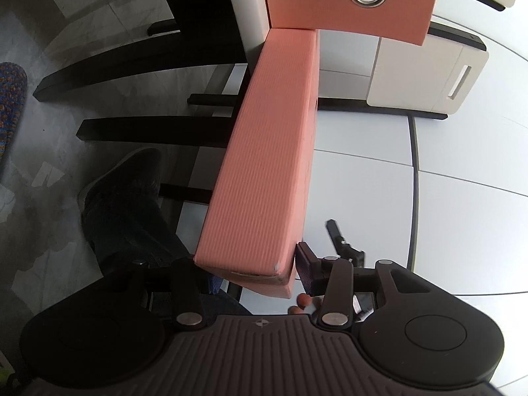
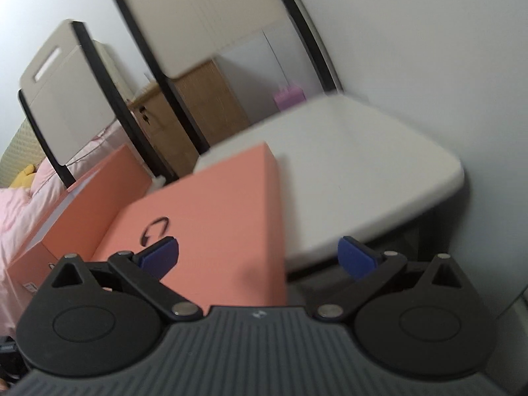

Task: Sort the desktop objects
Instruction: 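Lift the pink lid by its edge with the left tool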

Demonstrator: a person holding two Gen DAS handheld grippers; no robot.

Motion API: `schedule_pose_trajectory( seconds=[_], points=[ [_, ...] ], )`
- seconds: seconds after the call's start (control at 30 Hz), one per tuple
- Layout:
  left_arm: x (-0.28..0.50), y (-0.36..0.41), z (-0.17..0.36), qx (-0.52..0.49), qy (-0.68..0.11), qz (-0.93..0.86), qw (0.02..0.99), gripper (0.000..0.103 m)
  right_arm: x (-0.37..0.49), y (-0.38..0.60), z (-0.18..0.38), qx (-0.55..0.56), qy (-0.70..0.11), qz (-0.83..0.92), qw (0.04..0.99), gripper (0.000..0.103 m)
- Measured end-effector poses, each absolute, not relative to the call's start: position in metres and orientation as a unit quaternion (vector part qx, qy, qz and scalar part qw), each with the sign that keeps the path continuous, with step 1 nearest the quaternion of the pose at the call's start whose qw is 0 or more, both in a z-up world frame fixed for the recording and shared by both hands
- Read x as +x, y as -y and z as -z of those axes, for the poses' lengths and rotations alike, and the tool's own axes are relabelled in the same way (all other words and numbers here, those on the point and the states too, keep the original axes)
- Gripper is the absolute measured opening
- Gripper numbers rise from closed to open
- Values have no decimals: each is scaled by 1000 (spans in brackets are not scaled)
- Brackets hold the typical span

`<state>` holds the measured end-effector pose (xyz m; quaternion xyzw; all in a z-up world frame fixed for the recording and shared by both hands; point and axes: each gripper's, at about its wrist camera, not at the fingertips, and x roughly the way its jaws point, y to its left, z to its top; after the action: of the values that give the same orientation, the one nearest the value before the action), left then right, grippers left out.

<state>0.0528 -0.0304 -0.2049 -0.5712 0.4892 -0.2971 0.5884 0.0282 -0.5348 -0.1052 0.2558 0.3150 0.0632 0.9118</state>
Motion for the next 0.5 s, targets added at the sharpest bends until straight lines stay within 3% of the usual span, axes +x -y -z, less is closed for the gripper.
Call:
schedule_pose_trajectory(
  seconds=[0.4, 0.5],
  points=[
    [46, 15, 196, -559, -483, 310, 599, 48, 56, 527, 148, 306, -409, -175, 842, 103],
    [52, 21, 202, -558, -481, 310, 601, 48, 60, 526, 155, 333, -415, -198, 823, 97]
  ],
)
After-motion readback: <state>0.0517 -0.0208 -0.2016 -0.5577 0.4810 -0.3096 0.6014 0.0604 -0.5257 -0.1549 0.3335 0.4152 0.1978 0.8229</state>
